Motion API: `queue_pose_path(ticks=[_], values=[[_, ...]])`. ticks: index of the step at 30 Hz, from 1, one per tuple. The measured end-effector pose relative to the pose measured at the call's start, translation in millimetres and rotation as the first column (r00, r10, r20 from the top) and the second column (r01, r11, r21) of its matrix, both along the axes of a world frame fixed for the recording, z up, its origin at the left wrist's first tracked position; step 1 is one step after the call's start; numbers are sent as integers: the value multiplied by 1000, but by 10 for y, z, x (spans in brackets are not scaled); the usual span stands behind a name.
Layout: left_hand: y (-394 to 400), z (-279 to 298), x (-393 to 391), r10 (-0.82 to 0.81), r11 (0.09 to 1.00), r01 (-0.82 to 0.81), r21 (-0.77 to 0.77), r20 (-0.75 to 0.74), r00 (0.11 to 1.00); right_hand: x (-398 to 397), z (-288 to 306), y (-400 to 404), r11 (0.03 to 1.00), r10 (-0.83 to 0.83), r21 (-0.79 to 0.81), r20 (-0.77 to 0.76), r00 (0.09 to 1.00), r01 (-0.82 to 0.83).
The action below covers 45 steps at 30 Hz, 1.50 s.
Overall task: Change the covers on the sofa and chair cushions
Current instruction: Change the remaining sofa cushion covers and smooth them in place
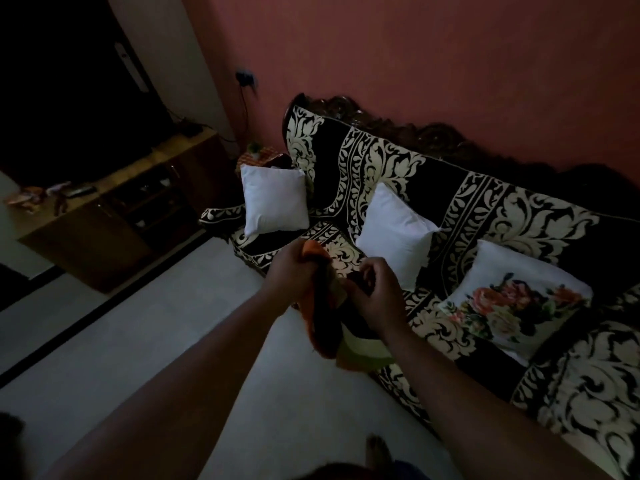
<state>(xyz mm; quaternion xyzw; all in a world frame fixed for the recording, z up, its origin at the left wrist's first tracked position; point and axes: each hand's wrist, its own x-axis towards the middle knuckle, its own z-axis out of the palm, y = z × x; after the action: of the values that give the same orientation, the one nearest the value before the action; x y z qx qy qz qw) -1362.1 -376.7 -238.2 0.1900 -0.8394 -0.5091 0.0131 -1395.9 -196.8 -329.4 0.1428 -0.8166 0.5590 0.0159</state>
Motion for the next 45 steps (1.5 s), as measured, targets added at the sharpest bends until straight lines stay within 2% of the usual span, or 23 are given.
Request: queue_pose_path(ticks=[2, 5, 8, 12, 15, 17, 19, 21, 23, 25, 27, 29, 30, 33, 37, 40, 43, 45], values=[[-53, 23, -207, 59, 989, -58, 135, 0, 998, -85, -188, -25, 1000, -7, 12, 22, 1000, 7], [-105, 25, -461, 106, 970, -105, 220, 11, 994, -273, -414, -161, 993, 102, 53, 58, 993, -105], [-150, 23, -674, 120, 975, -118, 187, 0, 993, -421, -414, -322, 992, 93, 78, 36, 995, -96], [-327, -18, -988, 144, 974, -141, 177, 1, 990, -590, -409, -520, 996, 12, 89, -101, 995, -3], [-540, -103, -1229, 119, 968, -119, 219, 14, 993, -813, -545, -706, 983, 118, 154, -122, 986, -98], [-707, -179, -1360, 57, 971, -63, 232, 33, 998, -1033, -631, -801, 971, 178, 167, -31, 983, -171], [-924, -257, -1494, 4, 968, -16, 250, 51, 999, -1240, -583, -912, 974, 180, 105, 176, 968, -201], [-1122, -316, -1597, -19, 960, 1, 279, 60, 998, -1400, -495, -999, 970, 209, 41, 371, 905, -241], [-1333, -313, -1696, -12, 945, -9, 327, 61, 998, -1513, -414, -1146, 972, 209, -2, 466, 860, -235], [-1558, -339, -1795, -32, 934, 7, 358, 64, 997, -1612, -433, -1305, 984, 168, -25, 463, 870, -176], [-1795, -418, -1867, -86, 955, 57, 291, 87, 992, -1717, -435, -1445, 997, 59, 20, 394, 917, -73], [-2062, -516, -1906, -163, 985, 153, 75, 154, 974, -1818, -347, -1579, 997, -73, 35, 303, 950, 66], [-2176, -561, -1911, -214, 972, 228, -48, 203, 956, -1879, -298, -1627, 994, -107, 37, 242, 964, 101], [-2367, -636, -1956, -340, 846, 446, -292, 351, 873, -2036, -152, -1813, 989, -94, 128, 148, 985, 75], [-2230, -574, -2134, -488, 664, 583, -468, 320, 812, -2193, 125, -2144, 989, 52, 128, 124, 991, -68], [-2071, -430, -2354, -565, 635, 569, -522, 188, 804, -2299, 299, -2250, 979, 165, 108, 85, 983, -174], [-2038, -345, -2579, -533, 749, 505, -428, 63, 844, -2428, 346, -2136, 972, 176, 152, 20, 984, -177], [-2055, -332, -2730, -494, 816, 464, -345, 0, 869, -2533, 312, -1961, 969, 124, 220, -18, 992, -117]])
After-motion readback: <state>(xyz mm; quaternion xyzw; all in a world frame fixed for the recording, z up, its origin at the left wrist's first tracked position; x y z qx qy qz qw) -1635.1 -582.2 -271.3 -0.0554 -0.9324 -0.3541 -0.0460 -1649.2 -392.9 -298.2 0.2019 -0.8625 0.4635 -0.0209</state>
